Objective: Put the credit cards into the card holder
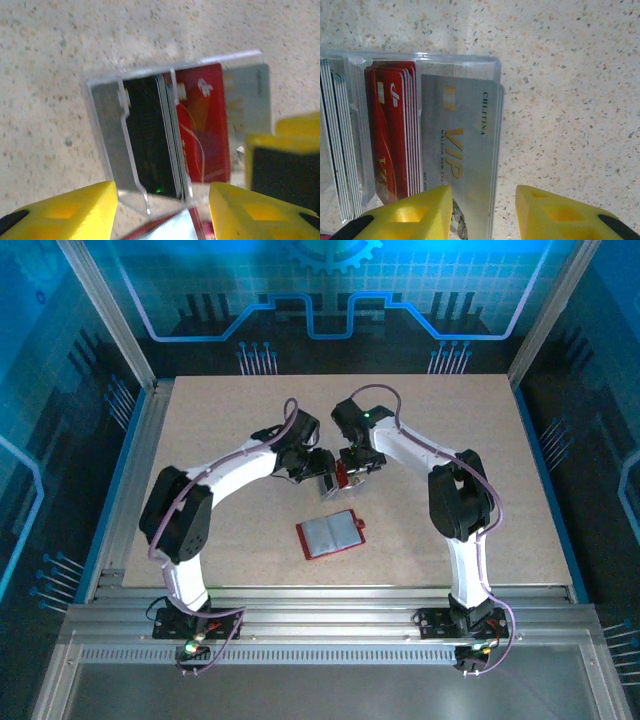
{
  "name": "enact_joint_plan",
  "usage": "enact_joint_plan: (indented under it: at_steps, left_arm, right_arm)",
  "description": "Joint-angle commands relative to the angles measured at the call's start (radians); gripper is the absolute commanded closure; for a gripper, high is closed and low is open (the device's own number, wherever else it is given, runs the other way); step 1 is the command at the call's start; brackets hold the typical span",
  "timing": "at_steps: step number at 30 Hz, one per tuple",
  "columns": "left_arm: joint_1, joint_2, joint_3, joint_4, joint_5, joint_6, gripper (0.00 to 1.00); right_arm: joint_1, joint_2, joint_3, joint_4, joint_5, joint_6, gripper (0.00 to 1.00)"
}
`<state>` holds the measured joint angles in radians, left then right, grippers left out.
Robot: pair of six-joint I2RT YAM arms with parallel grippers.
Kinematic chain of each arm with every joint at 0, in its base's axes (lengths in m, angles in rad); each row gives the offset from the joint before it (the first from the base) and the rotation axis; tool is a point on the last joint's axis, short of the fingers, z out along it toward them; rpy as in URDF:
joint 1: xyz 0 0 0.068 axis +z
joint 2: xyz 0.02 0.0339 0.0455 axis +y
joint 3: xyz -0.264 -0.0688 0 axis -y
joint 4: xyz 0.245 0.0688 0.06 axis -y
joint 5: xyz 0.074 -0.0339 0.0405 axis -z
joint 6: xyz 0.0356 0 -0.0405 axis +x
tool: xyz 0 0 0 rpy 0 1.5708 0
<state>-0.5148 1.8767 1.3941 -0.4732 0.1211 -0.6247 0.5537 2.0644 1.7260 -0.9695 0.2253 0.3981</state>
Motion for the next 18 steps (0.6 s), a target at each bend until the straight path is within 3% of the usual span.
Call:
enact_joint_plan:
  at_steps: [1,6,18]
  left_arm:
    - [0.01,0.074,0.095,-0.077,0.015,0.044,0.48]
    - [0.012,0.167,0.188,-0.115,0.006,0.059,0.49]
    - [0.011,0.234,0.172,-0.127,-0.041,0.079,0.5]
  right_arm:
    - [-0.014,0.029,0.035,-0.031,-0.003,-0.016,0.61]
    - [-0.014,0.044,0.057,-0.042,-0.004,-0.023,0.61]
    - [-0.02,0.077,0.082,-0.054,-0.002,-0.035,0.63]
